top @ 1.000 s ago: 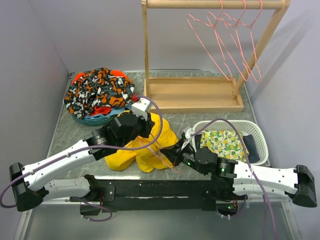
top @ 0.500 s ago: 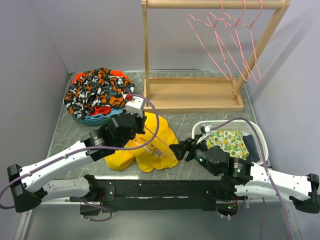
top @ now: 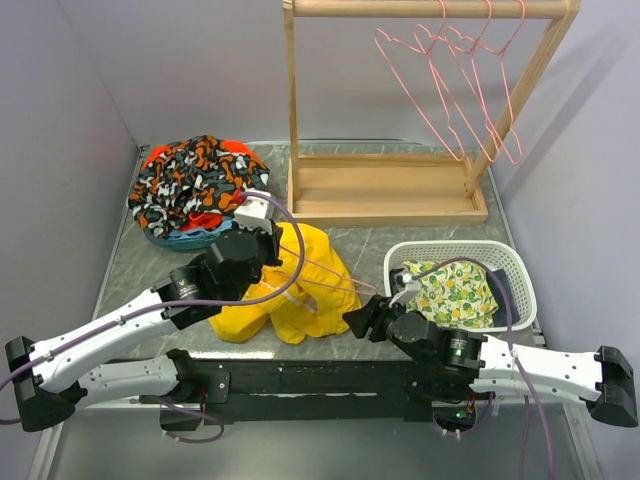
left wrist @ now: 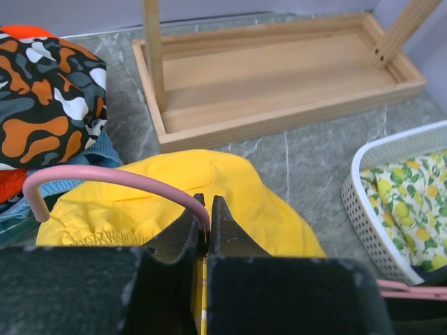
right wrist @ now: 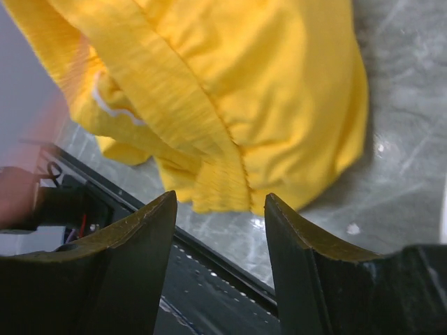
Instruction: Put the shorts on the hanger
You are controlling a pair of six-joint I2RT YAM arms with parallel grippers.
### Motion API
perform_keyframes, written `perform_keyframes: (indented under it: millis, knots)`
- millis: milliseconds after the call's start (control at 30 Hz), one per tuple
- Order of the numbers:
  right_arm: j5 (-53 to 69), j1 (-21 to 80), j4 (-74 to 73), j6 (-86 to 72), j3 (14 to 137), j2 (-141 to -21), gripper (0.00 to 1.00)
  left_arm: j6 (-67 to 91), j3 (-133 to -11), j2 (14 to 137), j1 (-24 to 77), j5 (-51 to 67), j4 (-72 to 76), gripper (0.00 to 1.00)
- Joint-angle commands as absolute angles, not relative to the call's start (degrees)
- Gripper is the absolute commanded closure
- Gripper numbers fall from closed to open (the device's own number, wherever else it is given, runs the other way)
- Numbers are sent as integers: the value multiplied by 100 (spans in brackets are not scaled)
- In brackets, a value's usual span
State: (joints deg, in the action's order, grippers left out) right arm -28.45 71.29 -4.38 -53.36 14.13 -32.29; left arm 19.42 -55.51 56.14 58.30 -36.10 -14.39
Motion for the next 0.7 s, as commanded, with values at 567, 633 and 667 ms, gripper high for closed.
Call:
perform_keyframes:
  millis: [567, 633, 667]
  knots:
    - [-4447, 8542, 1062, -5810, 1688, -5106, 38, 2724, -5581, 5713, 5818, -4148, -1151, 99]
    - [-4798, 8709, 1177, -5888, 1687, -5343, 38, 2804, -5537, 5704, 5818, -4078, -1160, 99]
    - [-4877, 8745, 1326, -5889, 1696, -5526, 38, 2812, -5528, 5704, 5818, -4052, -1143, 99]
